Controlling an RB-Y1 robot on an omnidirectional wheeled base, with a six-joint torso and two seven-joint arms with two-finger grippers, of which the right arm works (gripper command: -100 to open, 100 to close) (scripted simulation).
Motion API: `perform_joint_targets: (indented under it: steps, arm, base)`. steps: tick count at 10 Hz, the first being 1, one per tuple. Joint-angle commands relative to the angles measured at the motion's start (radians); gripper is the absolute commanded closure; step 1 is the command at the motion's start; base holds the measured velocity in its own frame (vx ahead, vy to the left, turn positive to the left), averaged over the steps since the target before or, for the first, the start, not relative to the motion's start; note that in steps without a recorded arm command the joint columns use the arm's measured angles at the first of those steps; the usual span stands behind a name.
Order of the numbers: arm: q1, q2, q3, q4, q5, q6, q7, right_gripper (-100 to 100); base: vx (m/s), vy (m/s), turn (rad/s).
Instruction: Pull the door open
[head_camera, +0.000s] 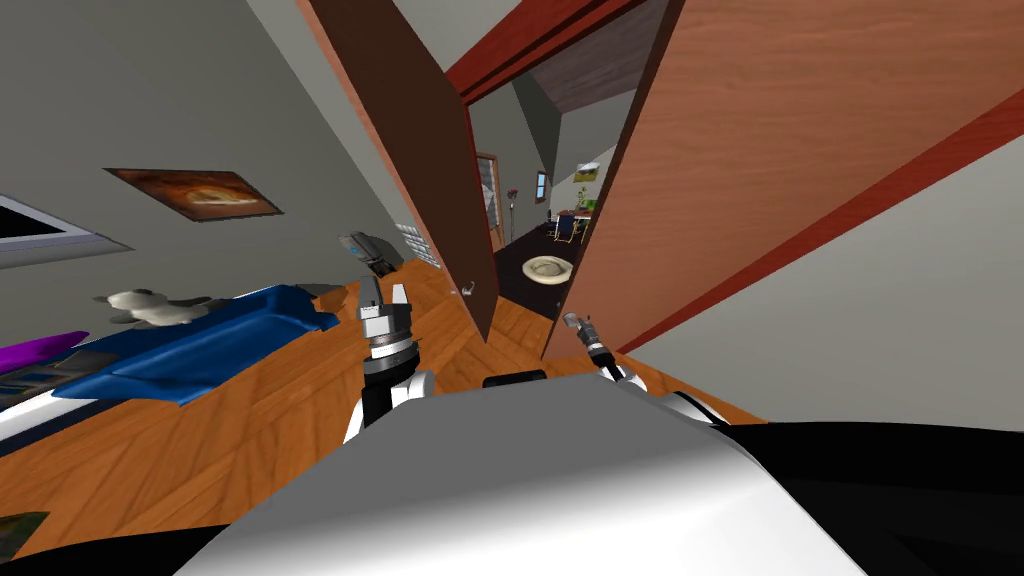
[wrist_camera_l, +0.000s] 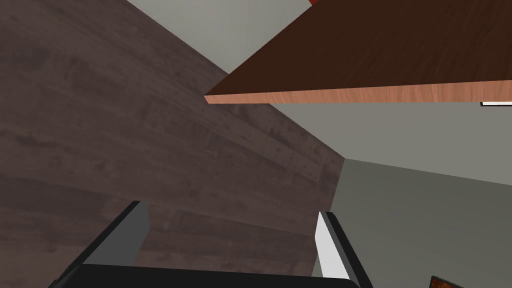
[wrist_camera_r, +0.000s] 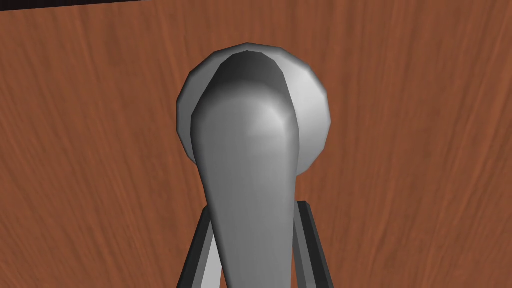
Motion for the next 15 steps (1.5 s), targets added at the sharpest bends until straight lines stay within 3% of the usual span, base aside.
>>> perform_joint_targets:
  steps: [1,4,8,10,11,12,13,15]
  arm:
    - [0.02,-0.015,0.011,0.008,0.0,-0.035,-0.016,100]
    - [0.036,-0.027,0.02,0.015,0.0,-0.064,-0.029,100]
    - [0.077,-0.057,0.043,0.031,0.0,-0.136,-0.061,100]
    - [0.077,-0.057,0.043,0.031,0.0,-0.136,-0.061,100]
    - [0.094,-0.07,0.052,0.038,0.0,-0.166,-0.075,100]
    - [0.098,-0.073,0.055,0.04,0.0,-0.174,-0.078,100]
    - [0.101,-0.076,0.048,0.022,-0.003,-0.154,-0.074,100]
    - [0.116,-0.081,0.055,0.034,-0.006,-0.182,-0.079,100]
  base:
    - [-0.155,-0.021,0.238]
    - [-0.152,-0.04,0.109]
    - [-0.159,-0.056,0.162]
    - [-0.075,-0.028,0.016]
    - [-0.137,-0.048,0.166]
    - [-0.171,-0.06,0.158]
    - [-0.063,-0.023,0.022]
    - [-0.161,-0.066,0.197]
